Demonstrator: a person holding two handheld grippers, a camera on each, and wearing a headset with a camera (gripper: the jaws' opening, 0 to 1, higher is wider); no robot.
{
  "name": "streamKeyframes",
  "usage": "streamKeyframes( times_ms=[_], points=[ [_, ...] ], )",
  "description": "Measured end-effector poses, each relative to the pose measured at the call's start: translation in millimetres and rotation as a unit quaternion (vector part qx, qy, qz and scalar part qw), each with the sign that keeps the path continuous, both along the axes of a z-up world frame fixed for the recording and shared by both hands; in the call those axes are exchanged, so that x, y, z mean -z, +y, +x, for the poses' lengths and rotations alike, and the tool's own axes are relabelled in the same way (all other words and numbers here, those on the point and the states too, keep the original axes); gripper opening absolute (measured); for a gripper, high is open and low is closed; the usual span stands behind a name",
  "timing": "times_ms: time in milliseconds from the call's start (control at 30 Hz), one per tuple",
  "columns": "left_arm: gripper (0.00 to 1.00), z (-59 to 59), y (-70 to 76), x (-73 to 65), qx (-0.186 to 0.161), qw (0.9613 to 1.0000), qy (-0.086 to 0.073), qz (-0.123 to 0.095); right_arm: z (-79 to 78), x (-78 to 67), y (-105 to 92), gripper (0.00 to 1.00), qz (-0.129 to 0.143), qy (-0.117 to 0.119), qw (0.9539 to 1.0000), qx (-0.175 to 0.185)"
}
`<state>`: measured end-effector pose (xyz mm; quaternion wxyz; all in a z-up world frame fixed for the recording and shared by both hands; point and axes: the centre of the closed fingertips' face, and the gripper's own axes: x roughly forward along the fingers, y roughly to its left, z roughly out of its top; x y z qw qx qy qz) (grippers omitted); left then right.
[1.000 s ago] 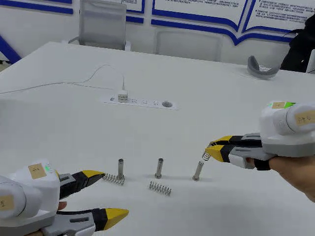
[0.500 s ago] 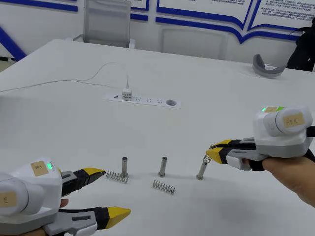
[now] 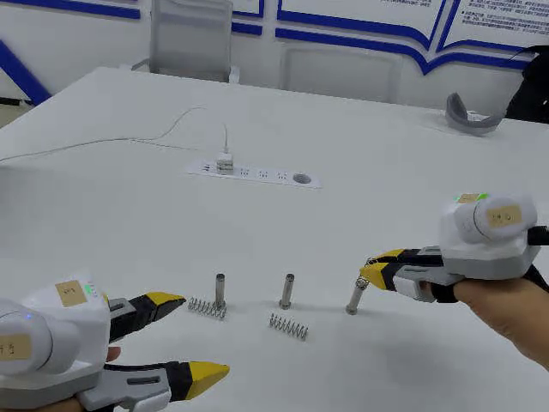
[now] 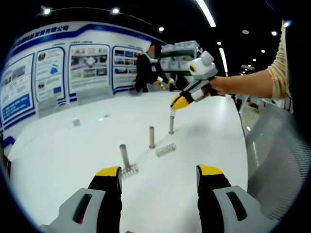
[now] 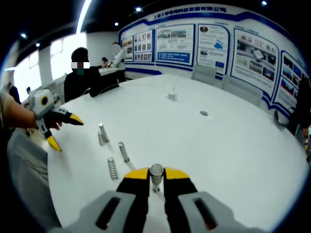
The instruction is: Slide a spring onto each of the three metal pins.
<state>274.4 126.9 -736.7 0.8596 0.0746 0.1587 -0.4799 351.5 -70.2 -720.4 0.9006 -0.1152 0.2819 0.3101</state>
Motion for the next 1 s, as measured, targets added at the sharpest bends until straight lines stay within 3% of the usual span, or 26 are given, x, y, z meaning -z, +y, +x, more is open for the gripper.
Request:
streamKeyframes(
  times_ms=[733,1000],
  points=[
    [0.62,-0.6,1.1,4.1,-0.004,1.0,0.004,0.0,3.9,43.2,-0.5,0.12,-0.009,0.024,0.9994,0.025],
    [0.62,-1.2,1.6,4.7,-0.003,1.0,0.005,0.0,3.0,45.2,0.7,0.12,-0.006,0.025,0.9993,0.028]
  ],
)
